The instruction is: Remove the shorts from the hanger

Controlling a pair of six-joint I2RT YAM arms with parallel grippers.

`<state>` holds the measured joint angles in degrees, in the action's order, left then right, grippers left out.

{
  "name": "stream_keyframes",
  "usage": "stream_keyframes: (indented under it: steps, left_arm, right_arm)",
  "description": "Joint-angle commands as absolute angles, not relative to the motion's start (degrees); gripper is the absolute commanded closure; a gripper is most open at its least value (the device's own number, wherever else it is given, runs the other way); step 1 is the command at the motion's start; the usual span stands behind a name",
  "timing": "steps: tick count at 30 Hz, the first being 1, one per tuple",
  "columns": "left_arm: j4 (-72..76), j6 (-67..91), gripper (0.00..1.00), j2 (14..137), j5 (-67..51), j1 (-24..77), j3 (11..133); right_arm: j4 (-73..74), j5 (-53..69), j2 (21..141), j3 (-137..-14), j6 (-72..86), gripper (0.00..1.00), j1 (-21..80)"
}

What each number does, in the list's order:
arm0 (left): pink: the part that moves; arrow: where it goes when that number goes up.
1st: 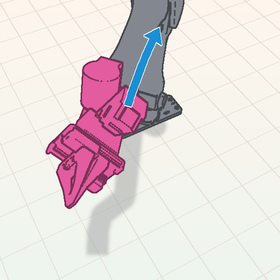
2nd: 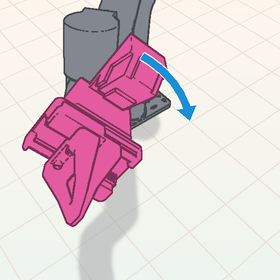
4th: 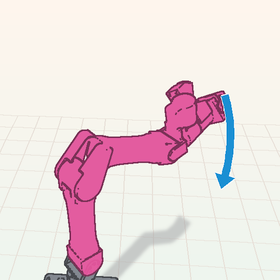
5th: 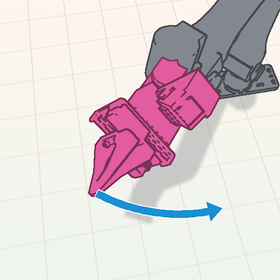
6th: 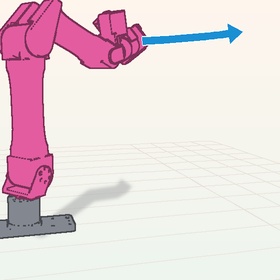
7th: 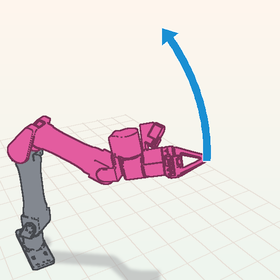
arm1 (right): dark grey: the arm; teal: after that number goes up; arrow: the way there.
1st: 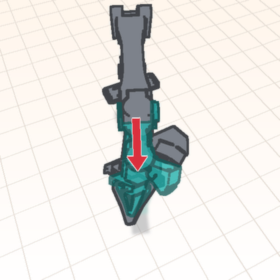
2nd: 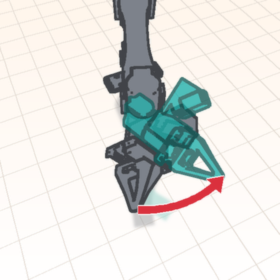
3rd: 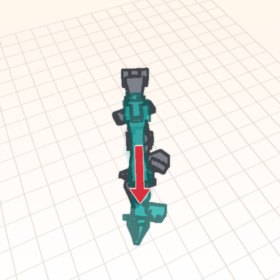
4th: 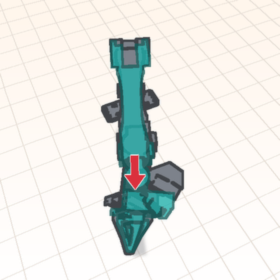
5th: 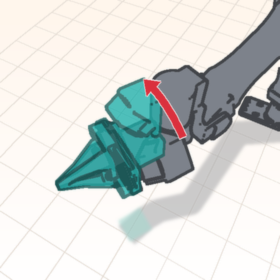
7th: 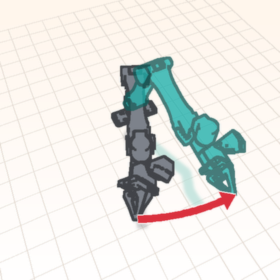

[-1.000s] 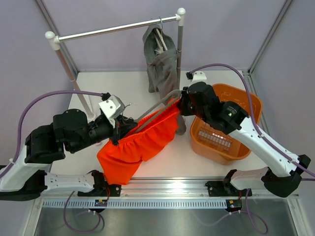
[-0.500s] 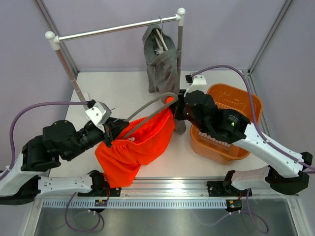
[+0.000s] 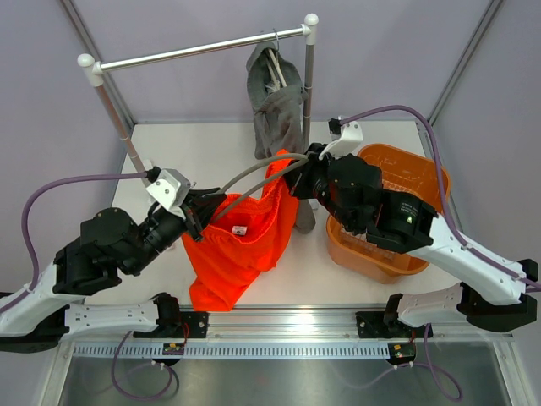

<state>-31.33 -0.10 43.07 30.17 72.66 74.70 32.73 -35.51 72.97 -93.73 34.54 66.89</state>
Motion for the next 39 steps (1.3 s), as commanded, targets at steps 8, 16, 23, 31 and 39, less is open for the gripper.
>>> stream_keyframes:
  steps: [8,16,23,31,39]
  left_arm:
    - [-8.26,4.57,1.0,42.37,34.45,72.16,73.57]
    - [-11.68,6.32,1.0,39.82,33.49,72.16,71.9]
    - [-15.99,7.12,1.0,39.2,32.08,72.16,72.07]
    - [-19.25,8.17,1.0,37.62,31.64,72.16,71.72]
    - [-19.43,7.13,1.0,36.12,33.31,72.16,71.8]
  right_arm:
    - [40.25,-34.01,72.6,-90.18,27.95,1.0,71.2]
    - [42.19,-32.61,68.82,-90.44,28.04,1.0,65.75]
    - [42.89,-29.71,70.31,-94.3,26.37,1.0,61.35]
    - [42.28,-25.67,71.1,-96.77,25.23,1.0,53.79]
    - [41.66,-20.14,74.0,-97.12,25.31,1.0,51.24]
